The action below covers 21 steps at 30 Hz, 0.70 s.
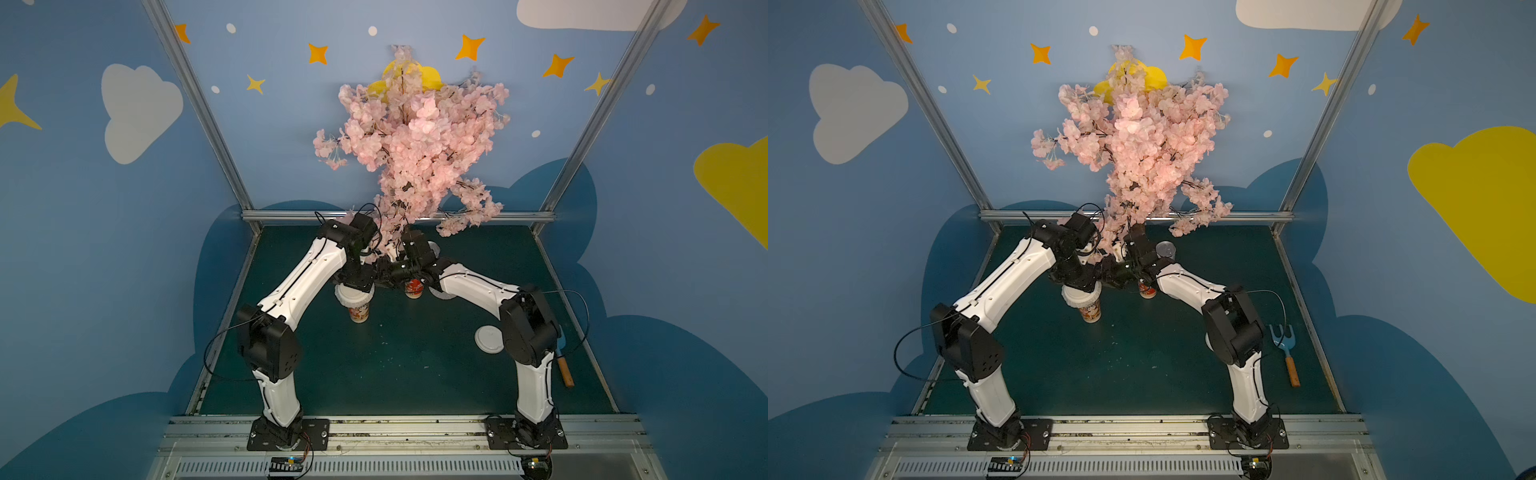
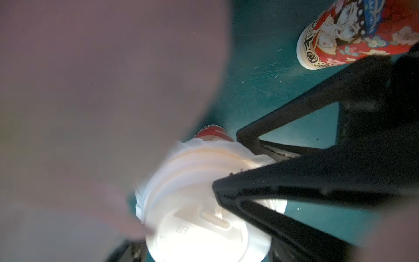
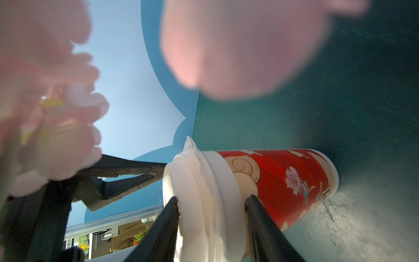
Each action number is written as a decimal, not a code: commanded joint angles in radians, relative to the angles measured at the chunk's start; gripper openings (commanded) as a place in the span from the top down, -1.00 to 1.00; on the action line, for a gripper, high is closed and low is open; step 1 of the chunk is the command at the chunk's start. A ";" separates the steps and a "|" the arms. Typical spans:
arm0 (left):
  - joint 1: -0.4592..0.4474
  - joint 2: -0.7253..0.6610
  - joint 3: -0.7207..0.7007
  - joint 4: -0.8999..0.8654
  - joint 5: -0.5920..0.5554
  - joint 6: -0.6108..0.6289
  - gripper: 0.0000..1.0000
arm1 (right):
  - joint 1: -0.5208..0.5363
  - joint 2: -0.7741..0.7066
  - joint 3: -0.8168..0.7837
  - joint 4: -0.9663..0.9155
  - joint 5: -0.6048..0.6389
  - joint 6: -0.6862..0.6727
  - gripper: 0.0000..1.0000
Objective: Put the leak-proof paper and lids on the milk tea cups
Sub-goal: Secure the cup lid on the cup.
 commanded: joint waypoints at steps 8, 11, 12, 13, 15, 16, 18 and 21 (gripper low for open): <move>-0.019 0.044 0.040 0.179 0.042 -0.023 -0.57 | 0.096 -0.059 0.002 0.044 -0.111 -0.001 0.03; -0.018 0.047 0.041 0.182 0.042 -0.024 -0.57 | 0.098 -0.059 0.002 0.043 -0.111 -0.001 0.02; -0.019 0.049 0.042 0.183 0.043 -0.024 -0.57 | 0.098 -0.060 0.001 0.043 -0.111 -0.001 0.03; -0.019 0.049 0.043 0.184 0.043 -0.024 -0.57 | 0.099 -0.062 0.001 0.044 -0.111 -0.001 0.02; -0.019 0.049 0.043 0.188 0.046 -0.026 -0.57 | 0.100 -0.060 0.002 0.043 -0.110 -0.001 0.01; -0.019 0.051 0.043 0.190 0.049 -0.026 -0.57 | 0.099 -0.059 0.002 0.044 -0.111 -0.001 0.01; -0.018 0.053 0.046 0.189 0.052 -0.029 -0.56 | 0.099 -0.060 0.002 0.043 -0.110 0.000 0.00; -0.018 0.048 0.045 0.188 0.058 -0.031 -0.51 | 0.098 -0.061 0.000 0.035 -0.104 -0.004 -0.08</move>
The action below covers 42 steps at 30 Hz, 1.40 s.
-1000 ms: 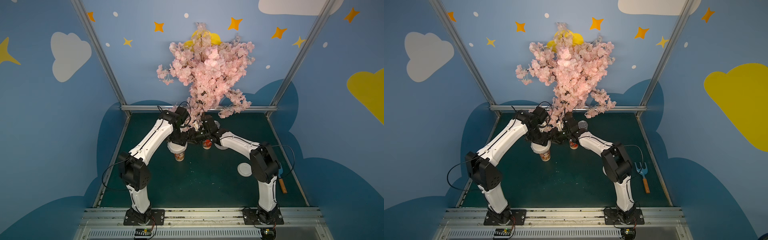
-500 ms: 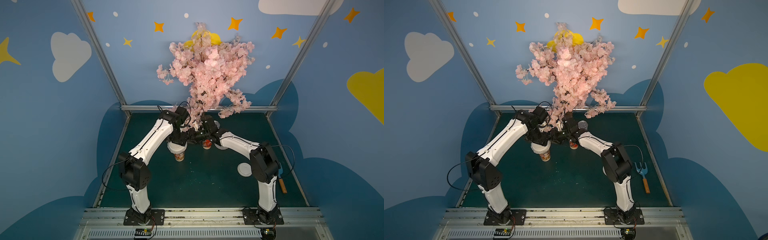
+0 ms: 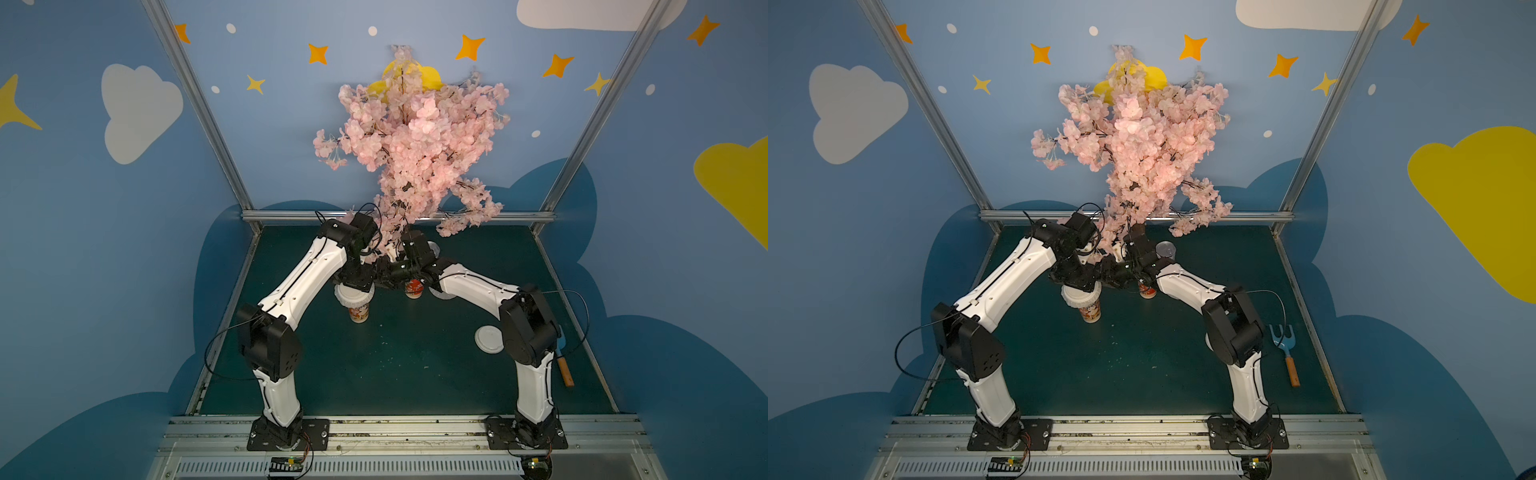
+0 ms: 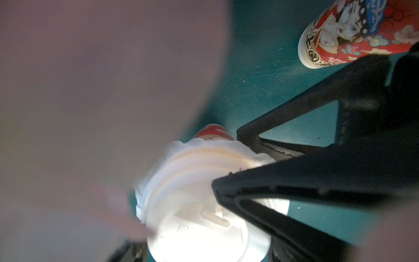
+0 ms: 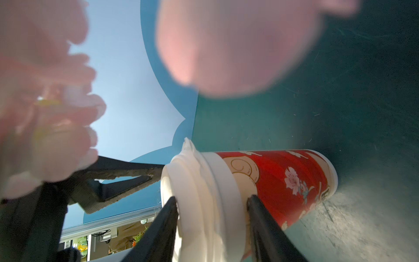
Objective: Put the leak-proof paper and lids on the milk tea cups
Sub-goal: Secure the cup lid on the cup.
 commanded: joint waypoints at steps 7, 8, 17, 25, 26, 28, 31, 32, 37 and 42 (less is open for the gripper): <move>-0.018 0.021 0.028 0.194 0.059 -0.030 -0.52 | 0.084 -0.072 -0.009 0.033 -0.092 -0.004 -0.19; -0.018 0.021 0.029 0.192 0.058 -0.029 -0.52 | 0.084 -0.072 -0.009 0.034 -0.093 -0.003 -0.19; -0.019 0.018 0.033 0.189 0.059 -0.026 -0.52 | 0.075 -0.086 -0.003 0.040 -0.101 -0.001 -0.32; -0.018 0.016 0.036 0.185 0.053 -0.019 -0.52 | 0.066 -0.106 0.003 0.059 -0.110 0.011 -0.41; -0.018 0.016 0.036 0.185 0.053 -0.017 -0.52 | 0.064 -0.109 0.004 0.060 -0.110 0.012 -0.42; -0.019 0.013 0.036 0.183 0.054 -0.014 -0.52 | 0.063 -0.116 0.005 0.062 -0.109 0.013 -0.43; -0.019 0.008 0.033 0.184 0.058 -0.013 -0.52 | 0.057 -0.127 0.006 0.065 -0.102 0.016 -0.46; -0.019 0.006 0.031 0.184 0.060 -0.012 -0.52 | 0.055 -0.130 0.004 0.067 -0.103 0.017 -0.46; -0.018 -0.007 0.015 0.190 0.070 -0.010 -0.52 | 0.042 -0.141 -0.015 0.065 -0.074 0.029 -0.47; -0.018 -0.025 -0.005 0.213 0.072 0.006 -0.52 | 0.030 -0.166 -0.056 0.093 -0.046 0.051 -0.47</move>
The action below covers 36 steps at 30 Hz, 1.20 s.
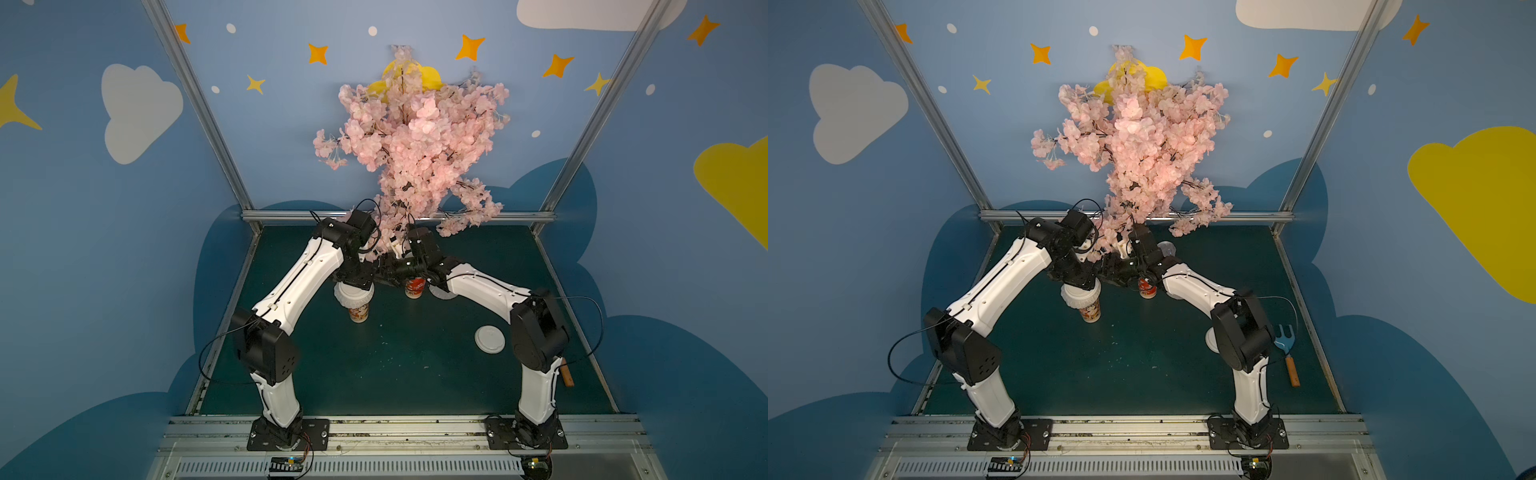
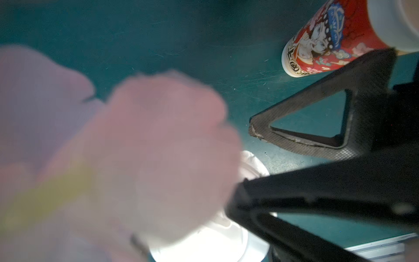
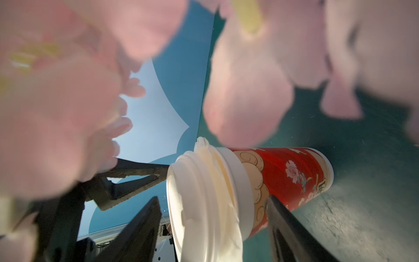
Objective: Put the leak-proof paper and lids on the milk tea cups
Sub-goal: Secure the cup lid on the cup.
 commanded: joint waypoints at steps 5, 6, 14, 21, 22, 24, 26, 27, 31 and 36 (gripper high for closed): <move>-0.010 0.013 -0.013 0.198 0.040 0.011 -0.52 | 0.048 -0.092 -0.013 0.082 -0.085 0.002 -0.47; -0.008 0.016 -0.010 0.194 0.040 0.014 -0.52 | 0.048 -0.093 -0.016 0.084 -0.084 0.003 -0.48; -0.001 0.039 0.039 0.148 0.009 0.020 -0.52 | 0.053 -0.105 -0.032 0.082 -0.069 0.001 -0.55; -0.001 0.053 0.072 0.110 0.003 0.019 -0.53 | 0.052 -0.129 -0.045 0.067 -0.041 -0.012 -0.75; -0.001 0.056 0.073 0.107 0.000 0.021 -0.53 | 0.052 -0.130 -0.047 0.066 -0.039 -0.014 -0.75; -0.001 0.060 0.071 0.105 -0.002 0.022 -0.53 | 0.050 -0.134 -0.051 0.060 -0.031 -0.015 -0.75; -0.001 0.064 0.071 0.104 -0.002 0.023 -0.54 | 0.051 -0.137 -0.055 0.059 -0.027 -0.015 -0.75; -0.002 0.068 0.072 0.104 -0.002 0.024 -0.54 | 0.050 -0.140 -0.060 0.057 -0.022 -0.017 -0.75; -0.001 0.078 0.079 0.098 0.005 0.024 -0.54 | 0.049 -0.153 -0.068 0.032 0.006 -0.027 -0.75; -0.001 0.086 0.084 0.093 0.010 0.024 -0.55 | 0.044 -0.163 -0.079 0.027 0.022 -0.029 -0.75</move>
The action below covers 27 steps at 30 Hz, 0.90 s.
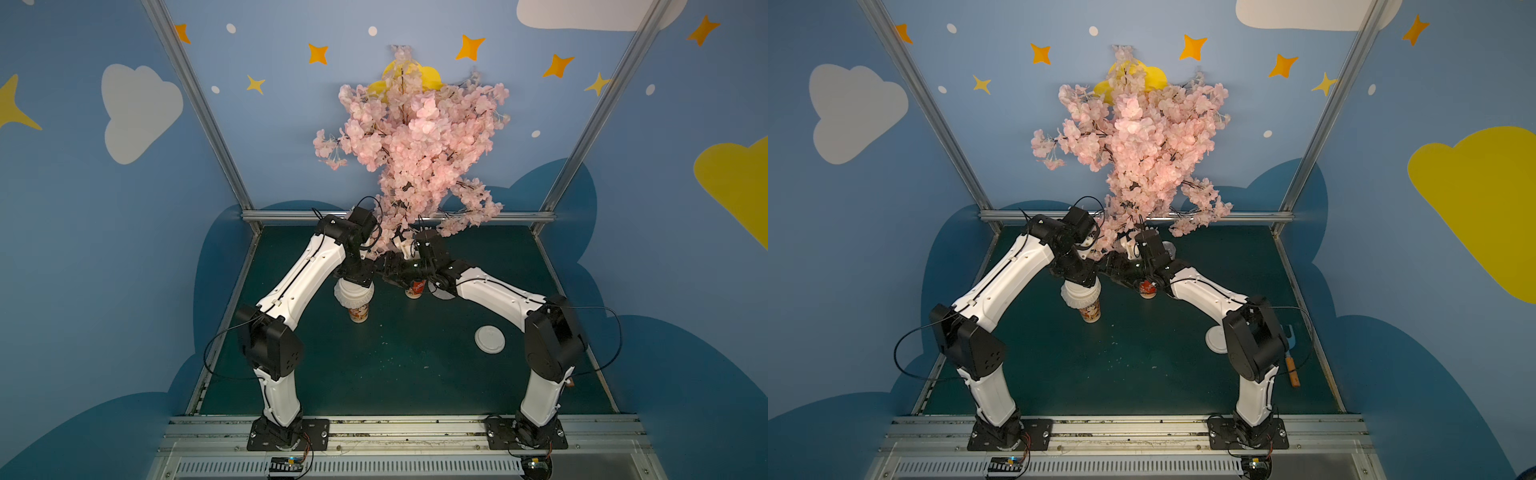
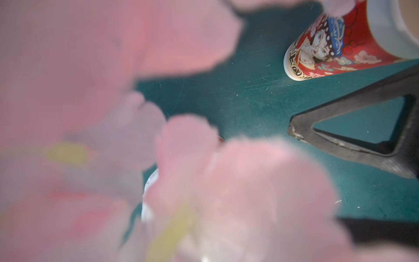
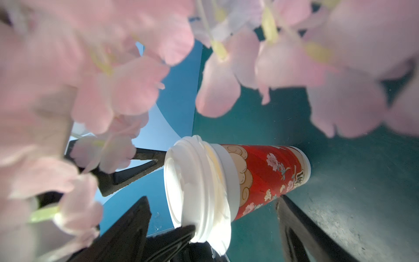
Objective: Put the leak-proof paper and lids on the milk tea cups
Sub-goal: Secure the cup lid on the cup.
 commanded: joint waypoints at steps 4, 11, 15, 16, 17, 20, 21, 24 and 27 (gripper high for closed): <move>-0.008 0.044 0.023 0.110 0.036 -0.016 -0.55 | 0.048 -0.065 0.005 0.042 -0.095 -0.027 -0.75; -0.008 0.053 0.029 0.090 0.042 -0.013 -0.55 | 0.049 -0.061 0.008 0.047 -0.100 -0.026 -0.75; -0.008 0.055 0.027 0.084 0.040 -0.011 -0.55 | 0.050 -0.059 0.008 0.051 -0.101 -0.022 -0.75; -0.008 0.055 0.026 0.083 0.041 -0.012 -0.55 | 0.050 -0.058 0.008 0.052 -0.101 -0.022 -0.75; -0.008 0.055 0.026 0.081 0.042 -0.011 -0.55 | 0.050 -0.058 0.009 0.053 -0.101 -0.022 -0.75; -0.008 0.058 0.026 0.077 0.045 -0.011 -0.54 | 0.052 -0.056 0.006 0.054 -0.101 -0.020 -0.75; -0.009 0.058 0.026 0.076 0.046 -0.010 -0.55 | 0.052 -0.056 0.007 0.055 -0.102 -0.019 -0.75; -0.010 0.059 0.029 0.069 0.048 -0.011 -0.55 | 0.052 -0.055 0.005 0.056 -0.103 -0.018 -0.75; -0.012 0.057 0.031 0.061 0.048 -0.011 -0.55 | 0.052 -0.054 0.005 0.059 -0.103 -0.016 -0.75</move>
